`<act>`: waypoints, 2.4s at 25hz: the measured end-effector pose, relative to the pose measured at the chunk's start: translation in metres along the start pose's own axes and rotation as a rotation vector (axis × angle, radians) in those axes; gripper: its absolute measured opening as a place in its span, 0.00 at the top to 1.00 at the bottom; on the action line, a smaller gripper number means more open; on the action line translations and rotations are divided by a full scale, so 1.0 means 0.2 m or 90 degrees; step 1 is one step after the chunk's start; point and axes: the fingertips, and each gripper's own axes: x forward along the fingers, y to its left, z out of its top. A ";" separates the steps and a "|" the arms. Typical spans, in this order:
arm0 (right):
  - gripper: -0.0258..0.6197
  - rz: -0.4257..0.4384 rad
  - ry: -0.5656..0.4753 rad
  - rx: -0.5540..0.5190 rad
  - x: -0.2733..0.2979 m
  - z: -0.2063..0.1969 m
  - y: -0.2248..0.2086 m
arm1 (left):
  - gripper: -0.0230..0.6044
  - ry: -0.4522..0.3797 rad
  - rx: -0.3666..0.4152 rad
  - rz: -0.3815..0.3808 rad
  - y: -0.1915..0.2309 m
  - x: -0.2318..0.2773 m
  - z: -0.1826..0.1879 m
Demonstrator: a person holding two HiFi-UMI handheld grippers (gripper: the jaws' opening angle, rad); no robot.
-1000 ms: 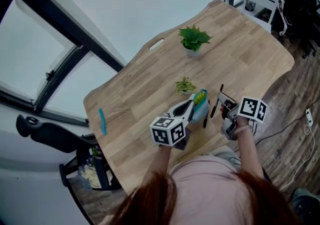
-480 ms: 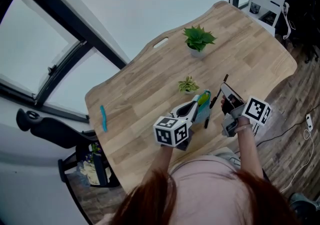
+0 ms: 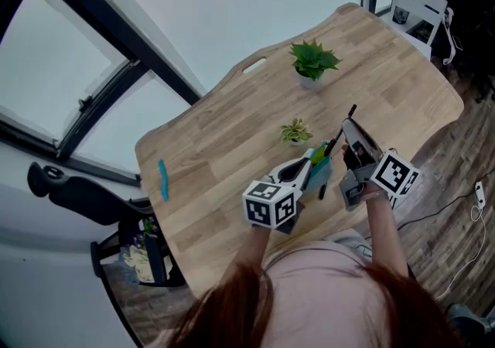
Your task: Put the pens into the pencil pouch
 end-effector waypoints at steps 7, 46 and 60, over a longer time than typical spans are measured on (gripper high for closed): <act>0.91 -0.034 0.038 -0.060 0.03 -0.13 -0.03 | 0.94 -0.005 -0.004 0.004 0.00 0.00 0.00; 0.91 -0.090 0.298 -0.275 -0.04 -0.62 -0.12 | 0.94 -0.029 -0.023 0.019 0.04 -0.02 -0.01; 0.87 -0.083 0.269 -0.266 -0.07 -0.56 -0.06 | 0.94 -0.036 -0.024 0.021 0.03 -0.05 0.00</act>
